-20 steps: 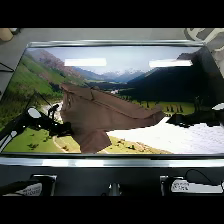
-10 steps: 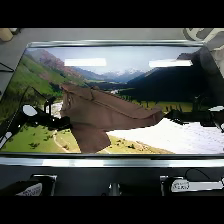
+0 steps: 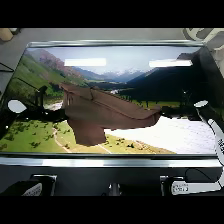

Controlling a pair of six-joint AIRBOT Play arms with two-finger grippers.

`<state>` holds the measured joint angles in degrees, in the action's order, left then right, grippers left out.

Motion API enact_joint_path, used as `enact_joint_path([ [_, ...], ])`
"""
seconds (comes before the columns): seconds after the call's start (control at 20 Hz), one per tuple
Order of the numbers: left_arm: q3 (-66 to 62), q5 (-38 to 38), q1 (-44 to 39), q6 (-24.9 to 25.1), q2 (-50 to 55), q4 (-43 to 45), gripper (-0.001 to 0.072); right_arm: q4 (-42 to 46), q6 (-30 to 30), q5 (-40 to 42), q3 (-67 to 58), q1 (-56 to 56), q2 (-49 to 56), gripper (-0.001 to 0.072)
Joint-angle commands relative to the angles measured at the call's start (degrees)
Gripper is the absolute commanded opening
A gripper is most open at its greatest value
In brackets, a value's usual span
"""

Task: Fold the shirts.

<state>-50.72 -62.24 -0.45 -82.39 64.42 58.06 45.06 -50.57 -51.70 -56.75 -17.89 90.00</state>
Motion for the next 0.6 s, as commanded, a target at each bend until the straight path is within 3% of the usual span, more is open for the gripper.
enact_joint_path([
  [0.0,-6.93,-2.54,0.13,0.2,-2.97,0.94,0.002,2.58,0.59,-1.2,-2.95,0.24,-4.24,0.0013],
  [0.15,-24.11,-5.46,0.11,1.14,-7.26,3.23,0.0019,1.2,4.83,-8.26,-13.07,0.24,-16.98,0.0012],
  [0.25,-41.03,-3.5,0.13,0.96,-9.73,5.16,0.0019,3.93,7.87,-6.01,-22.69,0.24,-28.46,0.0013],
  [0.35,-58.9,1.81,0.13,0.98,-11.72,6.99,0.002,12.37,8.59,0.72,-31.78,0.24,-39.98,0.0014],
  [0.45,-69.66,5.49,0.11,0.92,-13.73,8.02,0.002,23.17,1.05,5.42,-35.74,0.24,-51.15,0.0014],
  [0.55,-70.34,6.19,0.11,-1.44,-17.57,8.0,0.002,31.65,-6.86,3.82,-35.74,0.24,-58.55,0.0014],
])
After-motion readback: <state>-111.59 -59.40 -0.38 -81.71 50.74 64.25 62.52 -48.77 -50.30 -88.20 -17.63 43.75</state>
